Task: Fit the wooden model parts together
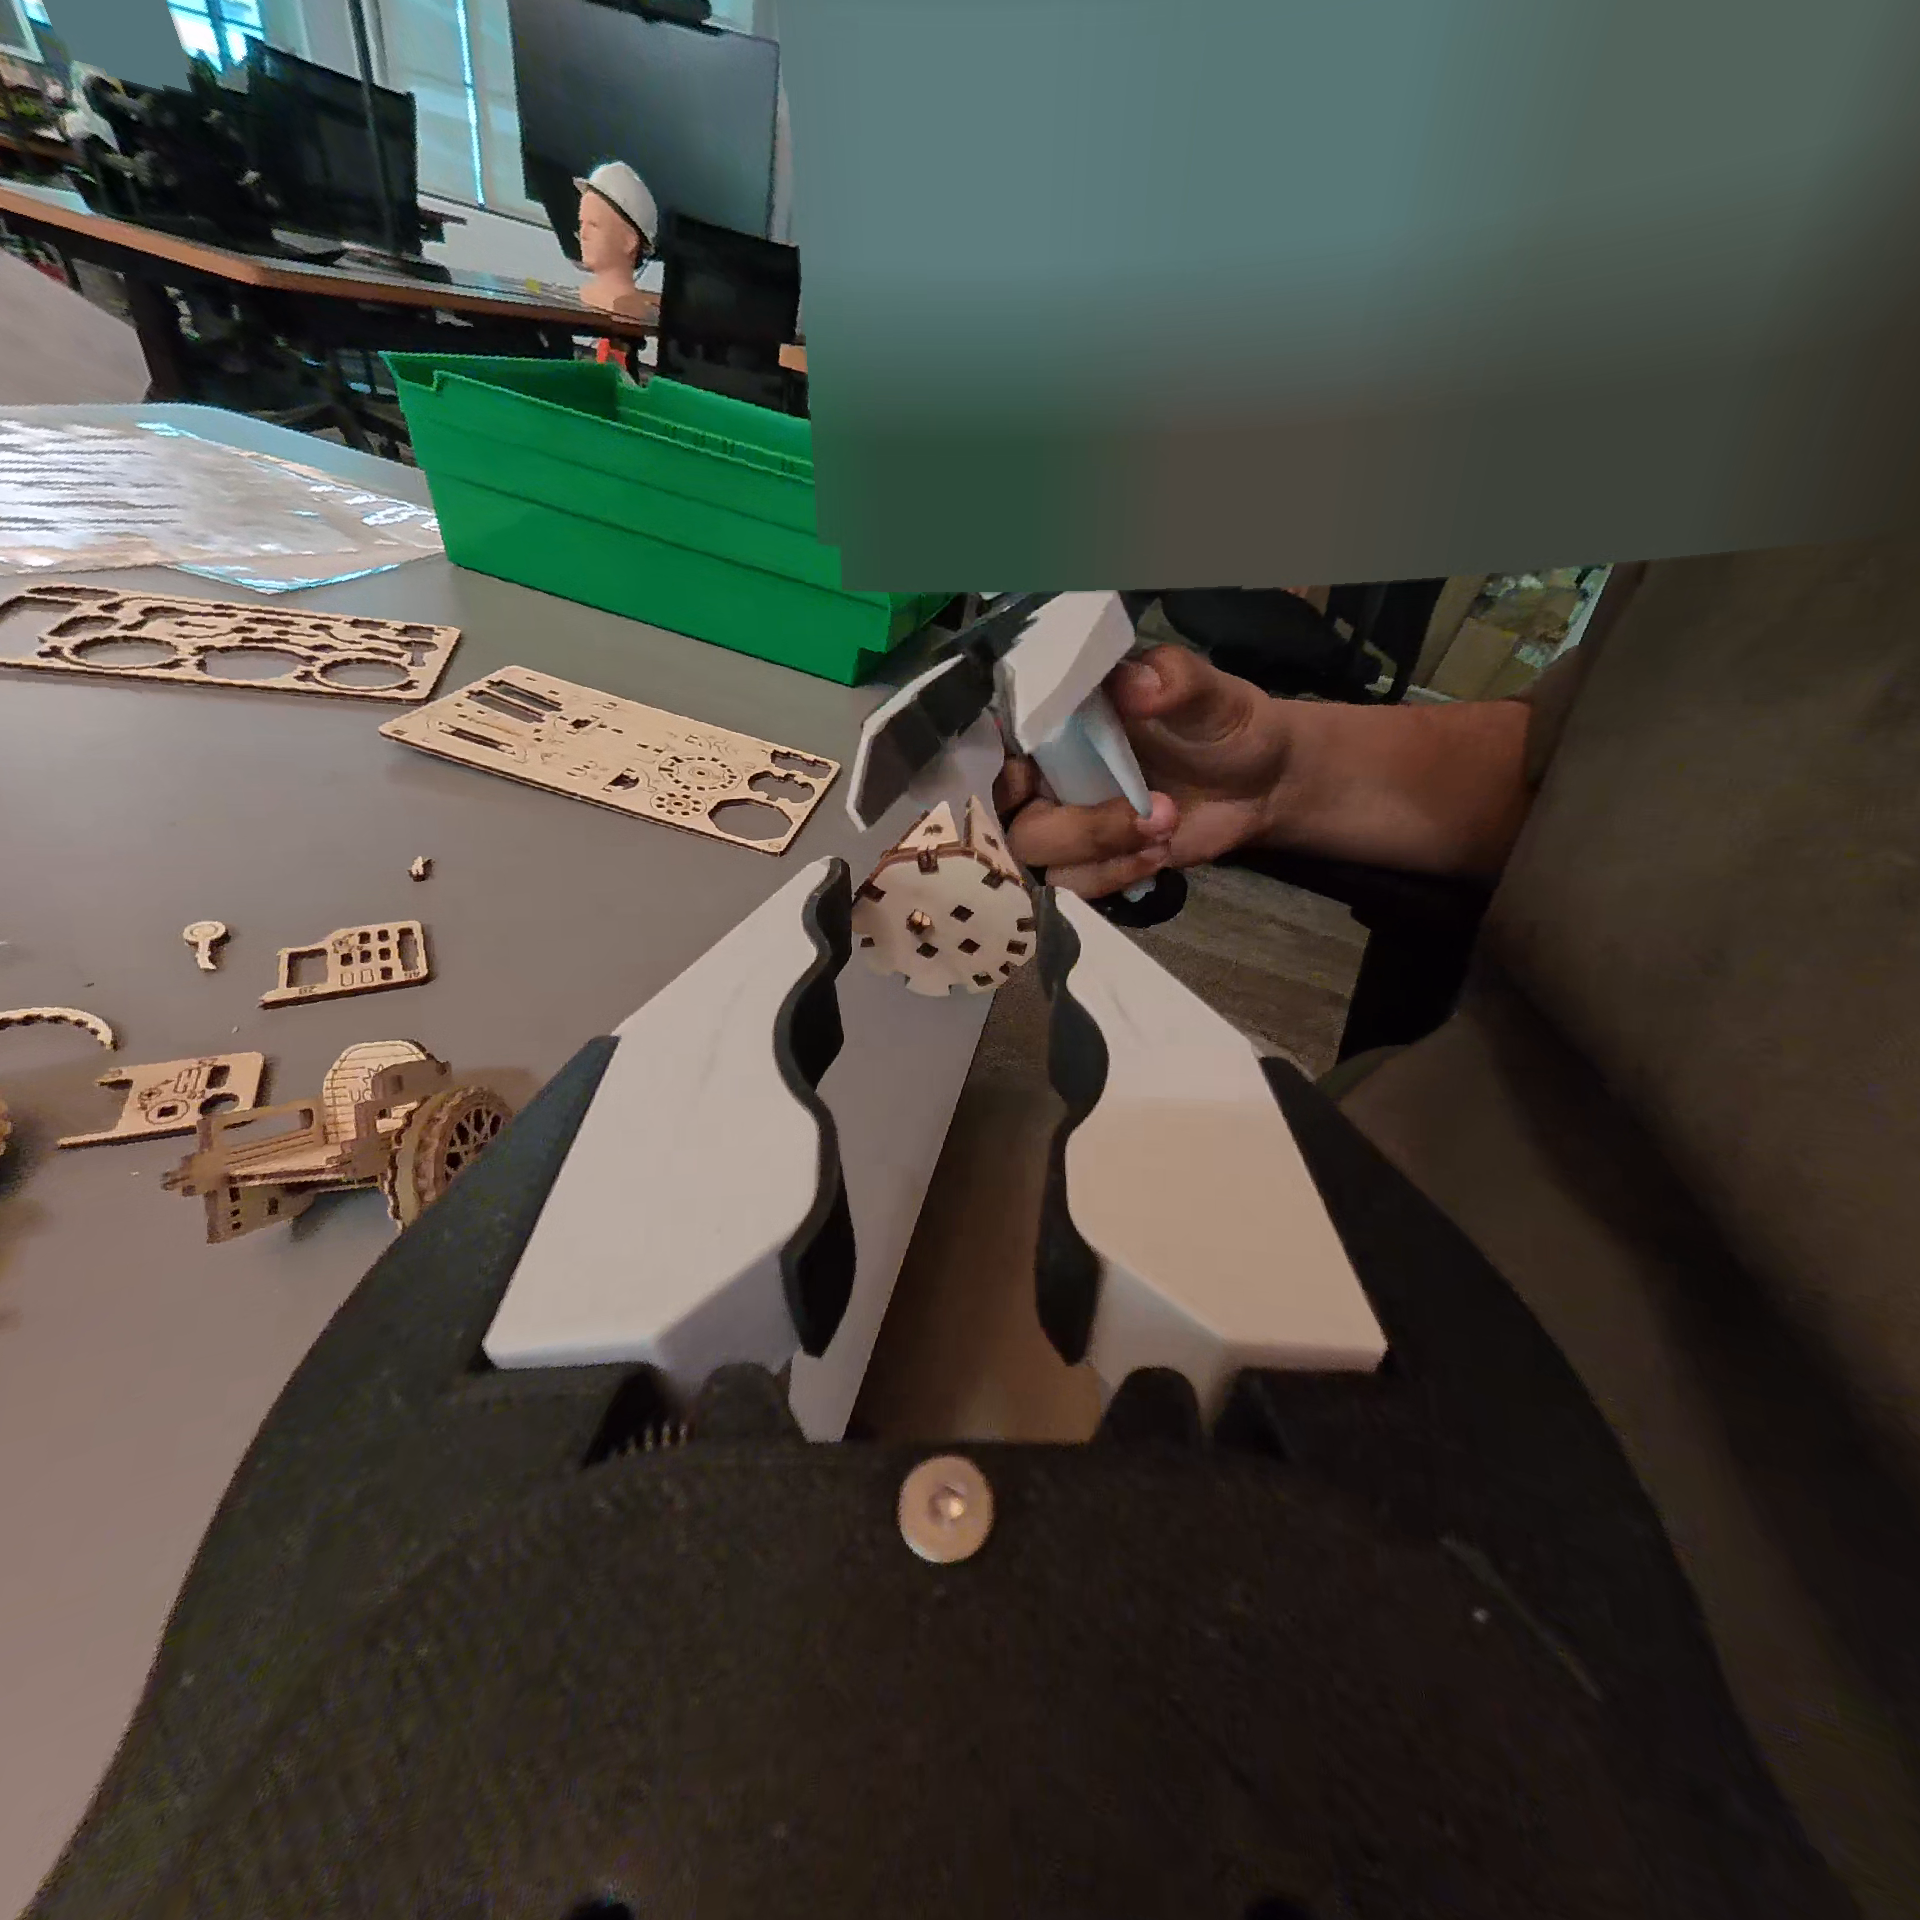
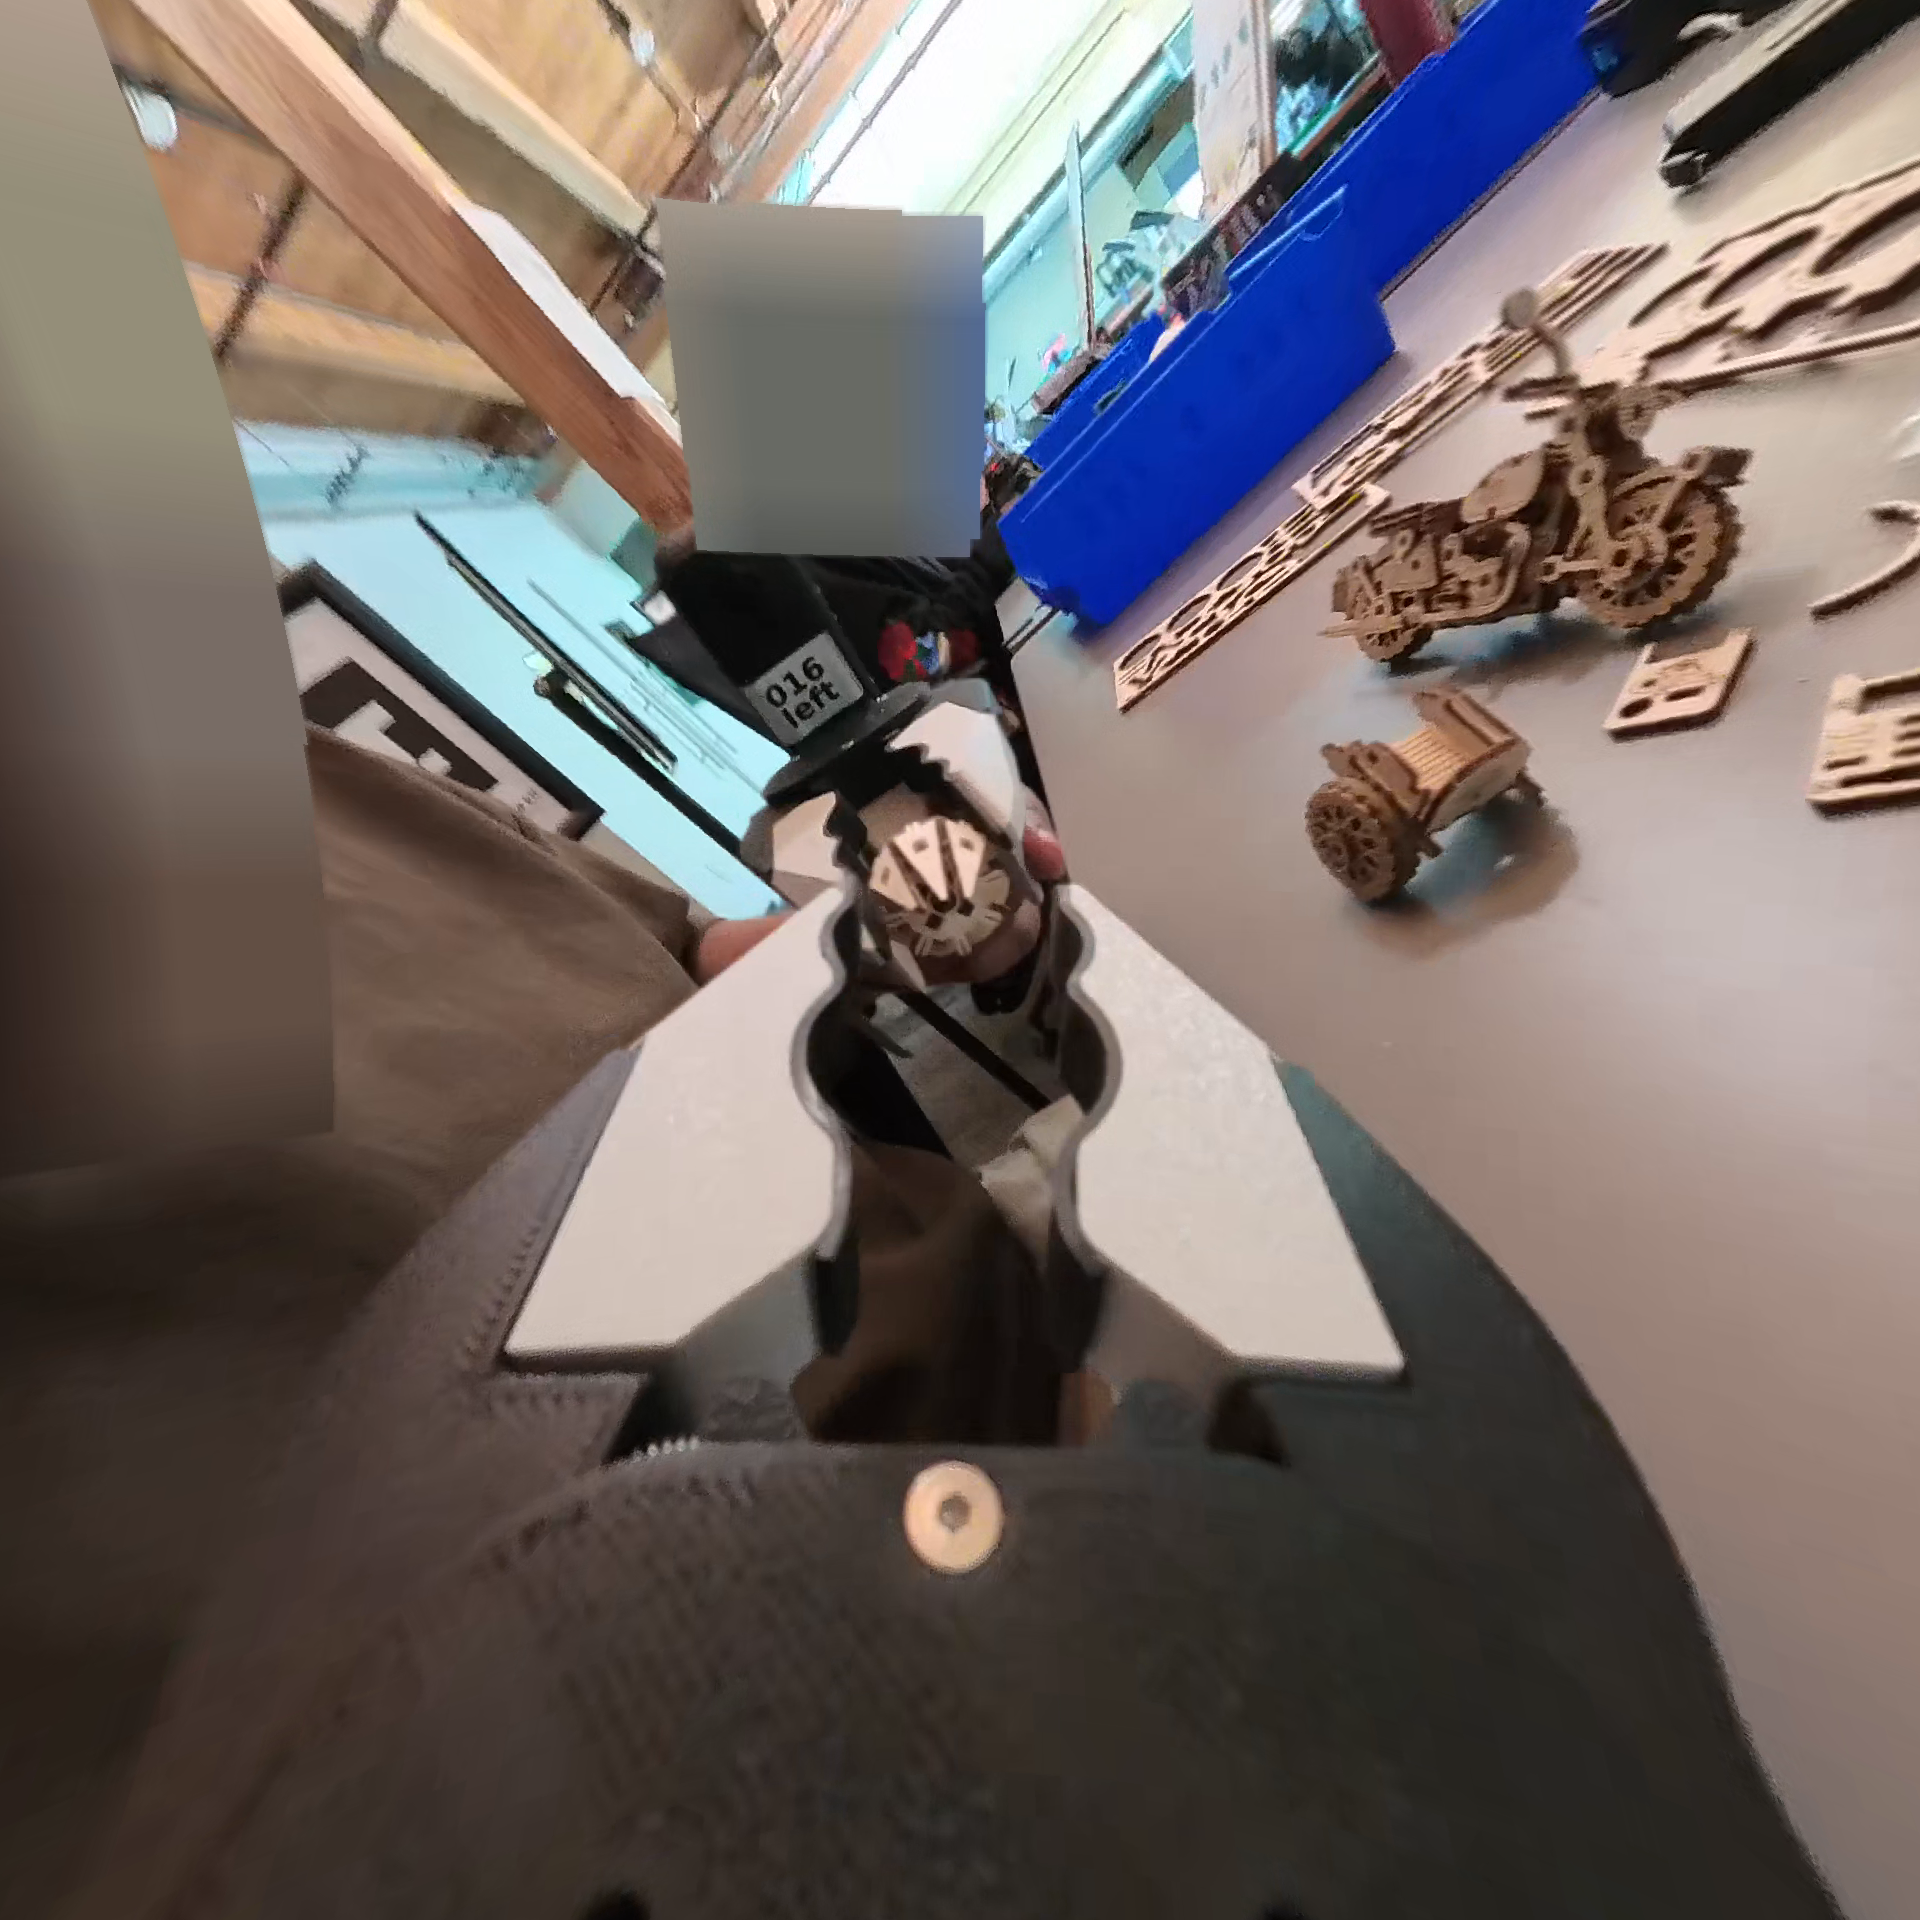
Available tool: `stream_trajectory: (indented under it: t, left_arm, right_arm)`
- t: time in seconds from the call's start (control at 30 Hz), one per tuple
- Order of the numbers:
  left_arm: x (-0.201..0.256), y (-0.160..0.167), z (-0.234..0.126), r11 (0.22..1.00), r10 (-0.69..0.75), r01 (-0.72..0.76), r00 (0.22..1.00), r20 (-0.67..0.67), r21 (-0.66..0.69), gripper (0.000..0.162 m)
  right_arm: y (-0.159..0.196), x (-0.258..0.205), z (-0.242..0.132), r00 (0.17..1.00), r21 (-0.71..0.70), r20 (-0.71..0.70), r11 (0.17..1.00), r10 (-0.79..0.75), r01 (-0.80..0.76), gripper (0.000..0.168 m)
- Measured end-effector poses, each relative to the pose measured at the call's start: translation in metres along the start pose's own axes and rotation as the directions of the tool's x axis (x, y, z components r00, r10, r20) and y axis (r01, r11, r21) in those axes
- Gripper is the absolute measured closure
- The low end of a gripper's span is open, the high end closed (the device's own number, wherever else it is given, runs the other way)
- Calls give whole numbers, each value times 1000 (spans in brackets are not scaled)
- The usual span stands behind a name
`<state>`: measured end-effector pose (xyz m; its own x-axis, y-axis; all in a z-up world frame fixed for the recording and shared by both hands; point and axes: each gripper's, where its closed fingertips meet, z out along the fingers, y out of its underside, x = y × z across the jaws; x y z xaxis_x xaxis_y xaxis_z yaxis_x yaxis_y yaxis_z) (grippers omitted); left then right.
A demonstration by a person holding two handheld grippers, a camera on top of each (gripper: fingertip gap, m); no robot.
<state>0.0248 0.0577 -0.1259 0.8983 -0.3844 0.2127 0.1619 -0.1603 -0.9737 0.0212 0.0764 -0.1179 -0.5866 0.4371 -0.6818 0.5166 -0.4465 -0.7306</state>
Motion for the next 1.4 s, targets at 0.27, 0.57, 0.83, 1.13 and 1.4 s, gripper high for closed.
stream_trajectory:
  t: [0.27,0.57,0.83,1.13,1.4]
  left_arm:
    - [7,0,2,999,40,-40,999,-12,2,129]
    - [11,-1,3,999,35,-35,999,-30,12,129]
    - [13,-2,3,999,39,-38,999,-34,21,130]
    - [11,3,6,997,72,-72,997,-8,-10,130]
    - [5,-6,-1,999,11,-10,1000,-10,35,130]
  right_arm:
    - [9,-11,9,995,-21,82,998,63,-61,141]
    - [13,-16,12,996,-36,86,999,23,-20,154]
    - [13,-20,13,995,-38,101,999,10,-7,156]
    - [12,-26,18,995,-26,95,999,-24,26,167]
    - [1,-18,8,998,9,57,1000,-29,28,155]
